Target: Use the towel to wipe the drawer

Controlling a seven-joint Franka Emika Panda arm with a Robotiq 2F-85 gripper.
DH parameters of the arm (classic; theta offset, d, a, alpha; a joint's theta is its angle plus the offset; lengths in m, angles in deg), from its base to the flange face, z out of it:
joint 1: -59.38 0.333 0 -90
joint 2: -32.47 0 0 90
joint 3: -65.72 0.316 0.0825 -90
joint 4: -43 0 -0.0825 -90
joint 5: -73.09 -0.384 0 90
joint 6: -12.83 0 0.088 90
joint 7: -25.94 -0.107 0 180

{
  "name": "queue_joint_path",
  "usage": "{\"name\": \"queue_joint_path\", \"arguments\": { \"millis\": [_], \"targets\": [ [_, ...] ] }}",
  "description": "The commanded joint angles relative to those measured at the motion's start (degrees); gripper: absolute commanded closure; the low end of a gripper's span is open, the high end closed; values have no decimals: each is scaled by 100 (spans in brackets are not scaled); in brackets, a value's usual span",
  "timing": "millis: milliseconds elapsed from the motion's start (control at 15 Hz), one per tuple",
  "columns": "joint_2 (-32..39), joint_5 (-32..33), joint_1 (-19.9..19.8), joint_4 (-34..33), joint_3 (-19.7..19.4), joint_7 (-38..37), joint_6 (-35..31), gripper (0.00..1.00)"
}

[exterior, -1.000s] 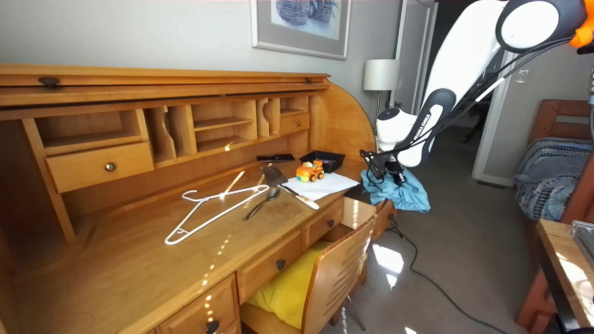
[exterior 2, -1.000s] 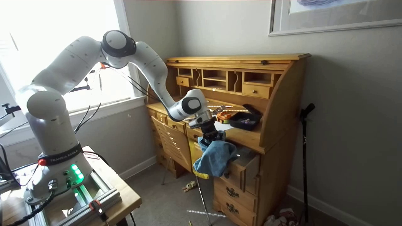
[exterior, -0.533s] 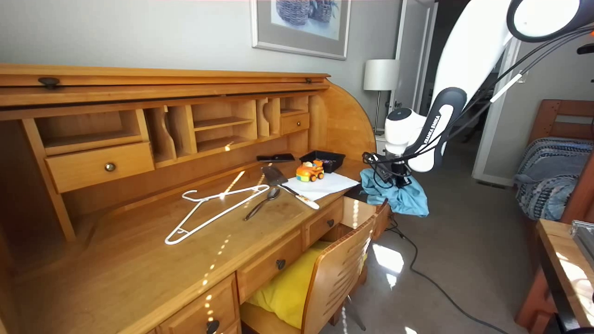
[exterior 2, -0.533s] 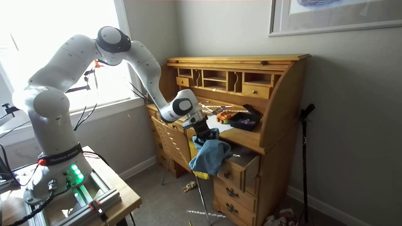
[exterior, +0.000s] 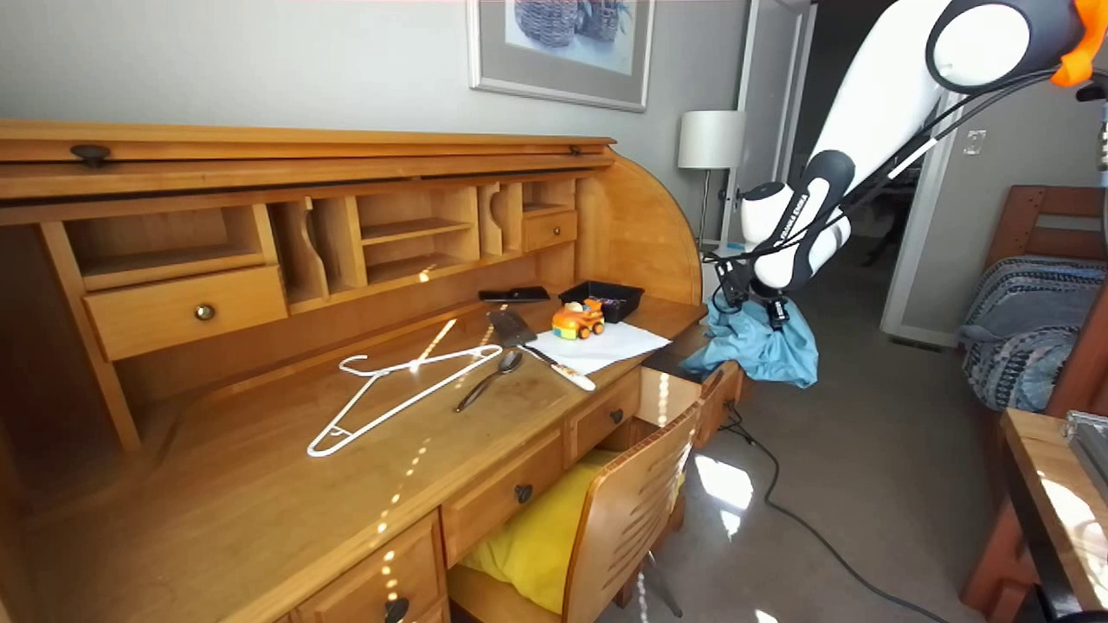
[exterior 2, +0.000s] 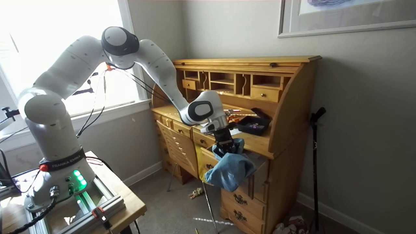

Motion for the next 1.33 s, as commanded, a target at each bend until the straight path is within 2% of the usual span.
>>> {"name": "queue_joint_path", "arguments": {
  "millis": [0, 133, 400, 600, 733, 867, 1267],
  "targets": [
    [189, -126, -72, -315, 30, -72, 231, 98],
    [105, 48, 173, -21, 46, 39, -51, 98],
    [30, 377, 926, 682, -66, 250, -785, 98],
    [25, 412, 1495, 1138, -256, 464, -1356, 98],
    [97, 205, 1690, 1206, -348, 618, -1536, 98],
    [123, -53, 1545, 1015, -330, 681, -1338, 98],
    [250, -788, 316, -4, -216, 431, -107, 98]
  ]
}}
